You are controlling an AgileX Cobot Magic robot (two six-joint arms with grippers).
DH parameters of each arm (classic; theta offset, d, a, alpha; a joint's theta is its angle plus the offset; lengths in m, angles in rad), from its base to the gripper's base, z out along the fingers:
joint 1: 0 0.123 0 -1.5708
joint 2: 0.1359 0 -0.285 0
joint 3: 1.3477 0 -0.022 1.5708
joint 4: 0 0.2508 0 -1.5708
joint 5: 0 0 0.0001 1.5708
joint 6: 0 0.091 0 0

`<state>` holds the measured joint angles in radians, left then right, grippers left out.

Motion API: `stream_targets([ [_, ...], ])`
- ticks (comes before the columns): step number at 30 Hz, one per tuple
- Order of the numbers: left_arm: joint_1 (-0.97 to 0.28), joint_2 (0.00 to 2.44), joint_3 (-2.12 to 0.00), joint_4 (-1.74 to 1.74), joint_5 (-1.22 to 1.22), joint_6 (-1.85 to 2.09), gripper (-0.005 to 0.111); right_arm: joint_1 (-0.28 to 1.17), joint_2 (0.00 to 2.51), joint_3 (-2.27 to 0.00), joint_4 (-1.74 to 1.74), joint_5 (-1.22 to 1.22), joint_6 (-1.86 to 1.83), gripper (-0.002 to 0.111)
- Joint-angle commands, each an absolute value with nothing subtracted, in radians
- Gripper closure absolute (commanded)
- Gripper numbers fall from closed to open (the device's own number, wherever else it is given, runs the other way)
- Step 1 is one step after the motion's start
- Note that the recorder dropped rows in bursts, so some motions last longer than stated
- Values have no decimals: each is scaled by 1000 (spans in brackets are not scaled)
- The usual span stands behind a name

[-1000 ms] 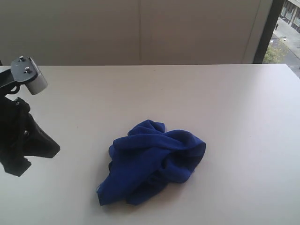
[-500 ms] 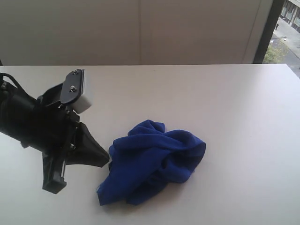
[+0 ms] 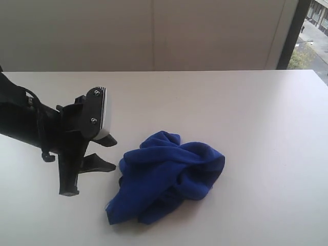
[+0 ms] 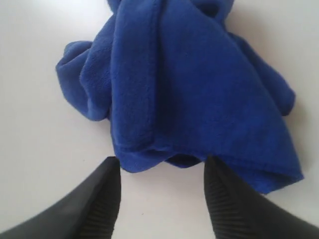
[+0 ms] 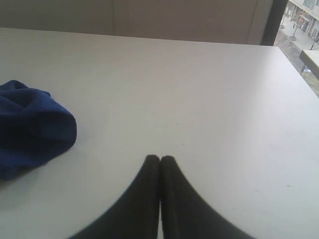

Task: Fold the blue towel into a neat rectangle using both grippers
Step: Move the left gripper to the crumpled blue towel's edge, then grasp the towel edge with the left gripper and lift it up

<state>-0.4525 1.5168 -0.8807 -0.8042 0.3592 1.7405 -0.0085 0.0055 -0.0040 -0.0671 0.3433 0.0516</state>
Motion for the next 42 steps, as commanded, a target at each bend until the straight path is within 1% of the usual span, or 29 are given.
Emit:
stream_targets([
  [1, -469, 1556, -884, -837, 323, 1772, 50, -7, 0, 0, -75, 335, 55, 108],
  [5, -515, 1588, -884, -837, 316, 1812, 50, -7, 0, 0, -75, 335, 55, 108],
  [10, -571, 1606, -884, -837, 185, 1814, 50, -7, 0, 0, -75, 335, 55, 108],
  [13, -583, 1629, -884, -837, 127, 1814, 50, -7, 0, 0, -75, 335, 55, 108],
  [26, -585, 1730, -886, -835, 39, 1814, 50, -7, 0, 0, -75, 337, 55, 108],
  [42, -700, 1733, -886, -835, -160, 1768, 50, -7, 0, 0, -75, 337, 55, 108],
])
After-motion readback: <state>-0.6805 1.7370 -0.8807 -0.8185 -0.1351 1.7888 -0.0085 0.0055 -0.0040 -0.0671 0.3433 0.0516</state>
